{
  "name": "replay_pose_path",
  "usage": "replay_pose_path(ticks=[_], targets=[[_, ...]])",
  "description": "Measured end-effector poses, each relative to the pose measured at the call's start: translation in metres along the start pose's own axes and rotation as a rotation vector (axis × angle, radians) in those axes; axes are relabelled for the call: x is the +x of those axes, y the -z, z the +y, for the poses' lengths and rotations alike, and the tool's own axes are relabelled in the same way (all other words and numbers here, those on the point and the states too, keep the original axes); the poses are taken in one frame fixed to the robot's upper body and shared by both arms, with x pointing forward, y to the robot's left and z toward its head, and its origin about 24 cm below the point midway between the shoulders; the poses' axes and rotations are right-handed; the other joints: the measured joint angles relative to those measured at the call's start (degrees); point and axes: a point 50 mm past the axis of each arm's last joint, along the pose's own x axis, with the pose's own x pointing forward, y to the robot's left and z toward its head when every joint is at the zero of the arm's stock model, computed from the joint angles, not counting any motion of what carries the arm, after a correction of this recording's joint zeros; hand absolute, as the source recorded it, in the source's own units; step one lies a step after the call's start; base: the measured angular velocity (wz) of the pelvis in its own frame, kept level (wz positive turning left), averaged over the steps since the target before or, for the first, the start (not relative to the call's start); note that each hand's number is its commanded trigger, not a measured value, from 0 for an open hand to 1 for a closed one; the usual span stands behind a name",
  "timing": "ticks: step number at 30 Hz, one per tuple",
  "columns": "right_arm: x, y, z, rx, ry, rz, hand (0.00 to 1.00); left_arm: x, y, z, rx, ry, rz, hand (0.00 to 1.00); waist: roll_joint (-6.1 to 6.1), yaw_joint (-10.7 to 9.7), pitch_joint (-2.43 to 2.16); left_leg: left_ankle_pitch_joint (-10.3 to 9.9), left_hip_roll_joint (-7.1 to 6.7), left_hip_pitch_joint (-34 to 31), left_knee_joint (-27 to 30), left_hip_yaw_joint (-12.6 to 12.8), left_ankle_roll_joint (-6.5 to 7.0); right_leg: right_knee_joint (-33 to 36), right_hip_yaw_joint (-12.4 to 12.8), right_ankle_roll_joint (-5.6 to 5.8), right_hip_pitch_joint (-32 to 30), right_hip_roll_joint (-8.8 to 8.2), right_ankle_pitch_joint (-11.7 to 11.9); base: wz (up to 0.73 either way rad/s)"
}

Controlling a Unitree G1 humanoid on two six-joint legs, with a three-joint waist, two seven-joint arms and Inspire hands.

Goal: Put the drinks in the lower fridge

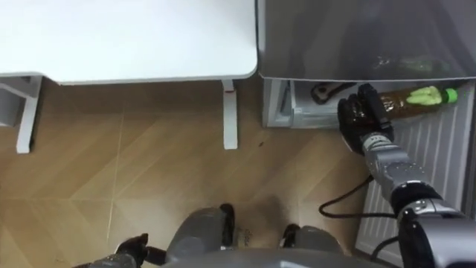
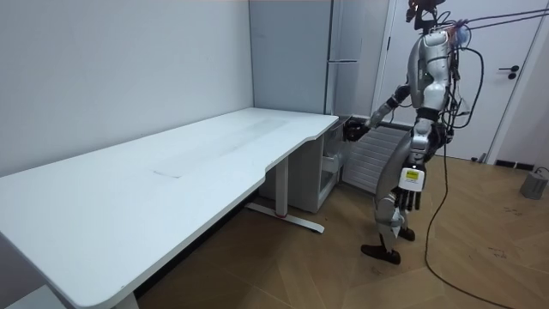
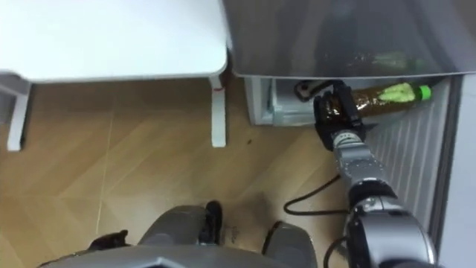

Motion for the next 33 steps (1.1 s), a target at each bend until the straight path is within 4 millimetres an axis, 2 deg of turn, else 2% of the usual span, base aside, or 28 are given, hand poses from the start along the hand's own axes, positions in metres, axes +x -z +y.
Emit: replay_pose_path(ticks=[3,6,9,12,16,20,24,31,33], targets=[[0.001,-0.001,-0.001,0.0,0.003,0.001,1.0,0.0,0.004,0.0,0.006,-0.001,0.017,0.0,0.09,1.4,0.02,-0.4,-0.51,-4.0,3.2,-0.4,-0.08,5.6,-0.1,-0.34,-4.4,-1.19,-2.0,0.15],[0.002,-0.002,0.001,0.001,0.008,-0.001,1.0,0.0,0.01,-0.002,0.022,0.007,0.034,0.0,0.08,1.8,0.01,-0.4,-0.88,-7.9,6.1,-1.1,-0.19,9.6,-0.6,-0.71,-8.4,-2.13,-3.3,0.17],[0.003,-0.009,0.01,-0.004,-0.012,-0.01,1.0,0.0,0.009,-0.003,0.016,0.015,0.033,0.0,0.06,2.0,0.03,-0.4,-0.98,-12.8,8.9,-1.4,-0.26,13.1,-0.9,-1.21,-13.2,-2.84,-3.9,0.11],[0.004,-0.014,0.014,-0.005,-0.024,-0.018,1.0,0.0,0.008,-0.004,-0.008,0.019,0.026,0.0,-0.09,2.9,0.12,-0.5,-0.97,-15.8,10.9,-1.2,-0.25,15.7,-0.5,-1.39,-16.4,-3.19,-4.5,0.01],[0.006,-0.013,0.024,-0.011,-0.046,-0.011,1.0,0.0,0.004,-0.001,0.005,0.001,0.012,0.0,-0.3,3.0,0.24,-0.6,-0.97,-18.9,12.7,-1.3,-0.38,17.9,-0.5,-1.98,-19.7,-3.48,-4.9,0.01],[0.008,-0.015,0.044,-0.008,-0.094,-0.013,1.0,-0.001,-0.005,0.004,0.014,-0.01,-0.032,0.0,-1.0,3.0,0.36,-1.0,-0.93,-22.4,15.1,-1.0,-0.55,20.8,-0.4,-2.88,-23.3,-4.15,-5.5,0.0],[0.01,-0.019,0.071,-0.018,-0.156,-0.024,1.0,-0.001,-0.01,0.004,0.018,-0.025,-0.057,0.0,-1.24,3.1,0.37,-2.1,-0.86,-24.4,17.9,-1.0,-0.57,23.2,0.0,-2.95,-25.1,-4.25,-6.2,-0.01],[0.008,-0.036,0.093,-0.048,-0.206,-0.065,1.0,-0.002,-0.012,0.007,0.018,-0.045,-0.073,0.0,-1.25,3.5,0.36,-4.0,-1.1,-26.9,22.3,-0.7,0.2,26.9,0.3,-2.14,-26.8,-5.02,-8.3,0.05],[0.006,-0.045,0.109,-0.055,-0.236,-0.089,1.0,-0.002,-0.011,0.01,0.015,-0.056,-0.073,0.0,-1.28,3.5,0.36,-4.5,-1.2,-28.6,23.9,-0.2,0.53,28.8,1.0,-1.79,-28.6,-5.36,-8.9,0.0]])
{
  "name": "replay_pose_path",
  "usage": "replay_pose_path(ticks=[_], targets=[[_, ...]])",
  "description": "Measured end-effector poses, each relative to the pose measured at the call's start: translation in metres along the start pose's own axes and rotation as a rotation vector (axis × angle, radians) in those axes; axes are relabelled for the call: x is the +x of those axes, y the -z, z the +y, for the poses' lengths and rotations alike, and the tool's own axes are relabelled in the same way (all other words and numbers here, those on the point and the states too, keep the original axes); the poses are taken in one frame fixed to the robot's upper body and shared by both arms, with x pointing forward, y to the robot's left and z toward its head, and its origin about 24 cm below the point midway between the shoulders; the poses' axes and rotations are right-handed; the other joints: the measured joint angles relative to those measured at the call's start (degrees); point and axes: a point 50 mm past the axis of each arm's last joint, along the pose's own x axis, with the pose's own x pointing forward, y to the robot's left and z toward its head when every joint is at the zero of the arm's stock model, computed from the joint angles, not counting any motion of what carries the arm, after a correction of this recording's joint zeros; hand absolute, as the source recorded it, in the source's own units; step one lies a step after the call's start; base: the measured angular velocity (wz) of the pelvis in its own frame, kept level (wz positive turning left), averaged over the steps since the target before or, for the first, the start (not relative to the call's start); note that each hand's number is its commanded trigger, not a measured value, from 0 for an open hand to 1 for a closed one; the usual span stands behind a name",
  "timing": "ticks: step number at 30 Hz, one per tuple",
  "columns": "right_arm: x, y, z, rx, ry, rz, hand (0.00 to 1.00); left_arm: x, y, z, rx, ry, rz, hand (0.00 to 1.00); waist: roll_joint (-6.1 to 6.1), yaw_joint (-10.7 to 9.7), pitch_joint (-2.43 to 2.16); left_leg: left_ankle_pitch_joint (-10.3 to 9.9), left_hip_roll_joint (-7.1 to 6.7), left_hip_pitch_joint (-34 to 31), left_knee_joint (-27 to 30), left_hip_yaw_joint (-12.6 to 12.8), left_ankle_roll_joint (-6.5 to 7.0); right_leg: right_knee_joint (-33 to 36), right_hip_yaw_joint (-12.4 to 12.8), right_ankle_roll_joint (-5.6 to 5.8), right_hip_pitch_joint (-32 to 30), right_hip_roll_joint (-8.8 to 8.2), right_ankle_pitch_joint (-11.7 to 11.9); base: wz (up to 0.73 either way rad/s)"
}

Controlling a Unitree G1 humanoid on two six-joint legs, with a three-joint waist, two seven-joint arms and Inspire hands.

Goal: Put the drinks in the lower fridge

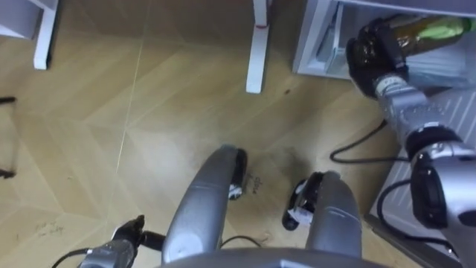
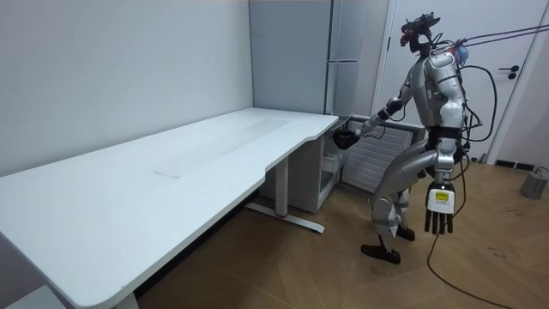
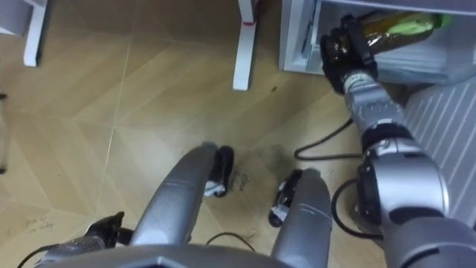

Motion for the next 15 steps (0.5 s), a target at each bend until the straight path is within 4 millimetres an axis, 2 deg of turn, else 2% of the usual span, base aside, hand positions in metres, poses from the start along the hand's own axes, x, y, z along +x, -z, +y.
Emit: replay_pose_path(ticks=[3,7,9,10,15], targets=[[0.002,-0.011,0.014,-0.009,-0.033,-0.027,1.0,0.0,0.001,0.004,-0.002,-0.019,0.001,0.0,-0.01,-0.1,-0.01,-0.5,-0.31,-0.9,1.4,0.1,0.11,1.7,0.0,-0.12,-0.9,-0.68,-0.7,0.05],[0.002,-0.013,0.017,0.001,-0.031,-0.031,1.0,-0.001,0.001,0.005,-0.016,-0.018,0.003,0.0,-0.01,-0.3,-0.01,-0.6,-0.36,-0.9,1.8,0.0,0.0,2.3,0.1,-0.15,-0.9,-0.7,-1.1,0.02],[0.002,-0.013,0.019,0.002,-0.025,-0.032,0.2,-0.001,0.001,0.005,-0.016,-0.017,-0.004,0.0,-0.01,-0.6,-0.02,-0.8,-0.33,-1.0,2.4,0.0,-0.07,2.9,0.0,-0.29,-0.9,-0.9,-1.5,0.02],[0.002,-0.013,0.02,0.003,-0.023,-0.032,0.0,-0.001,0.001,0.004,-0.016,-0.016,-0.006,0.0,-0.01,-0.6,-0.02,-0.8,-0.32,-1.0,2.4,0.0,-0.07,3.0,0.0,-0.33,-0.9,-0.95,-1.5,0.0],[0.002,-0.013,0.021,0.002,-0.012,-0.033,0.0,-0.002,-0.004,0.003,-0.018,-0.019,-0.032,0.0,0.05,-0.5,-0.06,-0.7,-0.22,-1.0,2.5,0.0,-0.1,3.1,-0.1,-0.42,-0.9,-0.9,-1.5,0.0]])
